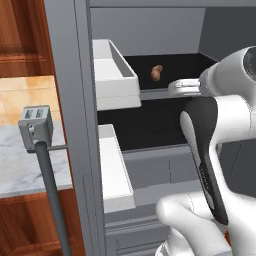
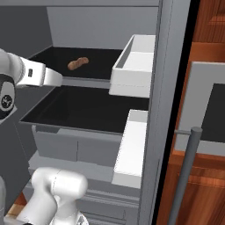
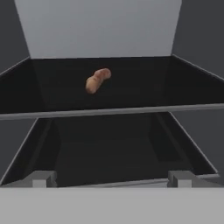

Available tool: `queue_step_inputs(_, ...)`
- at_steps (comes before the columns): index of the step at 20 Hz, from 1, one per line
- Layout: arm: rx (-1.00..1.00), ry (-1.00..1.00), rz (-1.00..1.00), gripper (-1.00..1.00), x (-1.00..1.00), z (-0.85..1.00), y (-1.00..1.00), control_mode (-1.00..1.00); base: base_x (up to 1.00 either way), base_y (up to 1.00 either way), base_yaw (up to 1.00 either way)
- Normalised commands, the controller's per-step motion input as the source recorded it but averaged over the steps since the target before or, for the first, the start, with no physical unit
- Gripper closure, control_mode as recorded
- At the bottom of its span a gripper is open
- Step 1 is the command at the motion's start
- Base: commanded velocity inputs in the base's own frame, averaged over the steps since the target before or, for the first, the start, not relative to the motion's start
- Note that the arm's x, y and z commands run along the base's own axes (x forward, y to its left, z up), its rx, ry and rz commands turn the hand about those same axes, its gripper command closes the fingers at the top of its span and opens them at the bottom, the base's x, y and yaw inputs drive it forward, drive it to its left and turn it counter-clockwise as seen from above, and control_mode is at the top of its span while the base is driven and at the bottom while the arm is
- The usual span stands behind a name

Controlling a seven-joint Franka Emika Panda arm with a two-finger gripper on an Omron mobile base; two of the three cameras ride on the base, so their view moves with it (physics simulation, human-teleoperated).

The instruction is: Gather the potato and garlic from the fridge and place them on a tray on the dining counter. Then gather the steak and chicken drumstick from the fridge and place them on the other tray.

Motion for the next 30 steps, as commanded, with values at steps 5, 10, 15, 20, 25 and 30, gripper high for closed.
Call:
queue_step_inputs(5, 0.02, 0.15, 0.03, -1.00, 0.92, 0.03, 0.05, -1.00, 0.00, 0.00, 0.00)
queue_step_inputs(10, 0.00, 0.23, 0.09, -1.00, 0.78, 0.00, 0.00, -1.00, 0.00, 0.00, 0.00)
queue_step_inputs(15, 0.00, 0.02, 0.00, -1.00, 0.53, 0.00, 0.18, -1.00, 0.00, 0.00, 0.00)
queue_step_inputs(20, 0.00, -0.03, 0.00, -1.00, 0.51, -0.12, 0.02, -1.00, 0.00, 0.00, 0.00)
queue_step_inputs(25, 0.00, -0.15, -0.07, -1.00, 0.32, -0.31, 0.00, -1.00, 0.00, 0.00, 0.00)
queue_step_inputs(30, 0.02, -0.02, -0.03, -1.00, 0.34, -0.09, 0.00, -1.00, 0.00, 0.00, 0.00)
